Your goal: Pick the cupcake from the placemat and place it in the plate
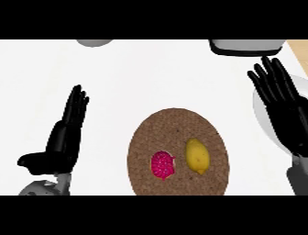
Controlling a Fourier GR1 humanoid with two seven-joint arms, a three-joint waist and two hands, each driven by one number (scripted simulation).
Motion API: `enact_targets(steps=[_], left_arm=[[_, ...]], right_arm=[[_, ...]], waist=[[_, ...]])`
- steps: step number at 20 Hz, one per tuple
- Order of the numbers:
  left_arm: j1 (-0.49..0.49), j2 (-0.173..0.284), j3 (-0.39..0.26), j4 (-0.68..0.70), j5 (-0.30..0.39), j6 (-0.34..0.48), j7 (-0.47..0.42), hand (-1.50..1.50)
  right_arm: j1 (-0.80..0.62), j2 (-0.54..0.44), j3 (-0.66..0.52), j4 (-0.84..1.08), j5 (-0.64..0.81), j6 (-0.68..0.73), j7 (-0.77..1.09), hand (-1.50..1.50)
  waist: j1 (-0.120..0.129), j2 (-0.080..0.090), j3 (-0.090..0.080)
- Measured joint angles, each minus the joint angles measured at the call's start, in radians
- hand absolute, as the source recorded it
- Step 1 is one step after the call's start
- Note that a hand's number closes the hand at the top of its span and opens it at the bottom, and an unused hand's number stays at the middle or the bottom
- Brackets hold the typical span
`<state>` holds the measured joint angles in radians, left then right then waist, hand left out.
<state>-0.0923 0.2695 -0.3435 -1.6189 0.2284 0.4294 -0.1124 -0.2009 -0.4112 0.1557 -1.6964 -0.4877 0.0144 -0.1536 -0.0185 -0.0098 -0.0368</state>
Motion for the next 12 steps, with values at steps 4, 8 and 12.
enact_targets(steps=[4,8,12], left_arm=[[0.044,0.013,0.011,0.061,0.035,-0.028,0.052,0.0],[0.106,0.034,0.017,0.13,0.069,-0.042,0.13,0.0],[0.119,0.045,0.028,0.132,0.106,-0.076,0.161,0.0]], right_arm=[[-0.012,-0.024,-0.039,-0.05,0.076,-0.133,0.068,1.5],[0.041,-0.139,-0.086,-0.041,0.25,-0.269,0.142,1.5],[0.128,-0.108,-0.118,-0.073,0.408,-0.51,0.198,-1.5]], waist=[[0.0,0.004,0.021],[-0.045,0.008,0.017],[-0.057,-0.002,0.028]])
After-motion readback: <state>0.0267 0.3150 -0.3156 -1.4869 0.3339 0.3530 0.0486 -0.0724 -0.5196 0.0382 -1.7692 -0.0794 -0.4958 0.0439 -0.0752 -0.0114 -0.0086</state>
